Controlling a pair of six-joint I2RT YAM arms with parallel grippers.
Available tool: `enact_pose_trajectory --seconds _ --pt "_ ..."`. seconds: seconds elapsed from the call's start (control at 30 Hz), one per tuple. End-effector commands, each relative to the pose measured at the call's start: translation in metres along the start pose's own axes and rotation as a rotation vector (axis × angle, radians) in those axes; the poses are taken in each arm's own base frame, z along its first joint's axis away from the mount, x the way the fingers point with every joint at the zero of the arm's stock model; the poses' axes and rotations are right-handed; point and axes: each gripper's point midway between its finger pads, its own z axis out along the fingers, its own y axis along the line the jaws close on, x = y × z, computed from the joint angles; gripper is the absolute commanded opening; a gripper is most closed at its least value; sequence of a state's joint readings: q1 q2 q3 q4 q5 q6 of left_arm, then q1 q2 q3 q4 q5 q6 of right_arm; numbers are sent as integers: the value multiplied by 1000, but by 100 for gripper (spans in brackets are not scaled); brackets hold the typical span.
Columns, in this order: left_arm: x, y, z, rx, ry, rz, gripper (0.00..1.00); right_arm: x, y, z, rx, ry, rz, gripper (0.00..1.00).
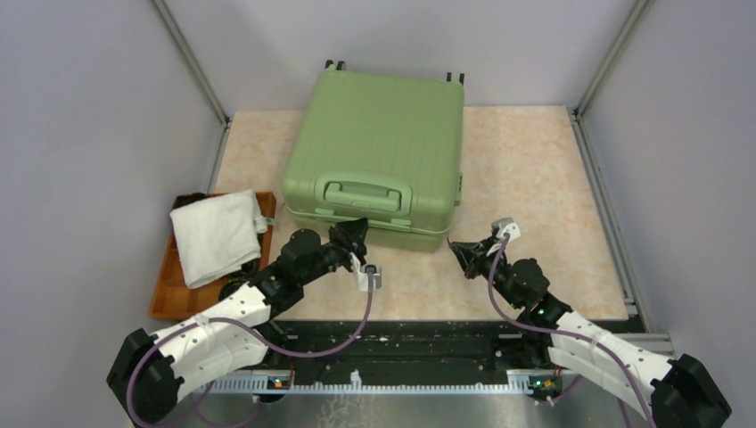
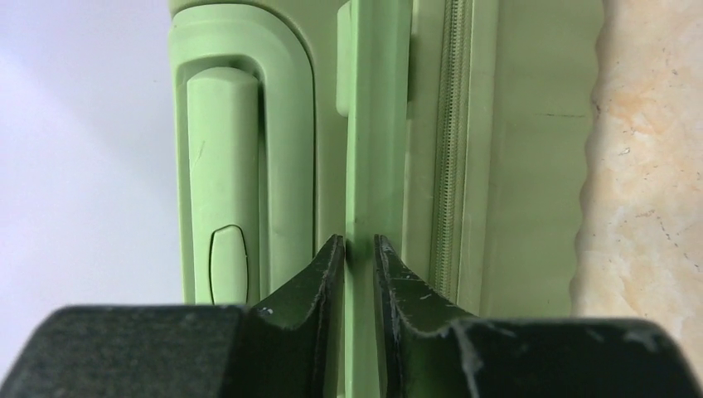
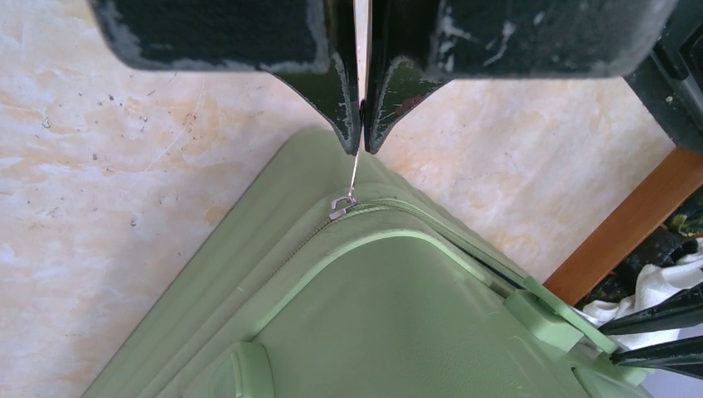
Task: Pack the luggage
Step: Zip the luggage at the center of the board.
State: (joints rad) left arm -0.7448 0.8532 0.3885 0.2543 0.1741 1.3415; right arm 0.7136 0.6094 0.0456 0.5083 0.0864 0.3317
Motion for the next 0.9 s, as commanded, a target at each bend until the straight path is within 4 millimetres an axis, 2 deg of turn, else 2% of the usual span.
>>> enact_pose_trajectory --seconds 0.0,0.1,0.17,0.2,0.3,0.37,0.5,0.7,0.87 --pt "-2 78 -8 -206 31 34 23 16 20 -5 -99 67 14 0" --pt "-7 84 -12 -213 11 -8 23 18 19 -4 -100 67 13 0" --pt "-13 83 -13 -173 -12 -94 29 18 19 -3 -100 65 13 0" --pt "-17 78 -13 -123 -26 -128 38 18 19 -2 -100 64 13 0" --pt "-28 43 -16 79 -63 -184 71 16 20 -2 -102 61 13 0" --pt "-31 21 -18 178 -80 -186 79 15 20 -2 -102 59 12 0" --pt "-31 -15 -24 367 -56 -248 82 15 20 -3 -105 57 11 0" --pt "-37 -21 -19 436 -70 -329 81 15 21 -5 -108 54 13 0" --pt "-29 -16 -12 485 -3 -429 78 14 21 -7 -113 50 17 0"
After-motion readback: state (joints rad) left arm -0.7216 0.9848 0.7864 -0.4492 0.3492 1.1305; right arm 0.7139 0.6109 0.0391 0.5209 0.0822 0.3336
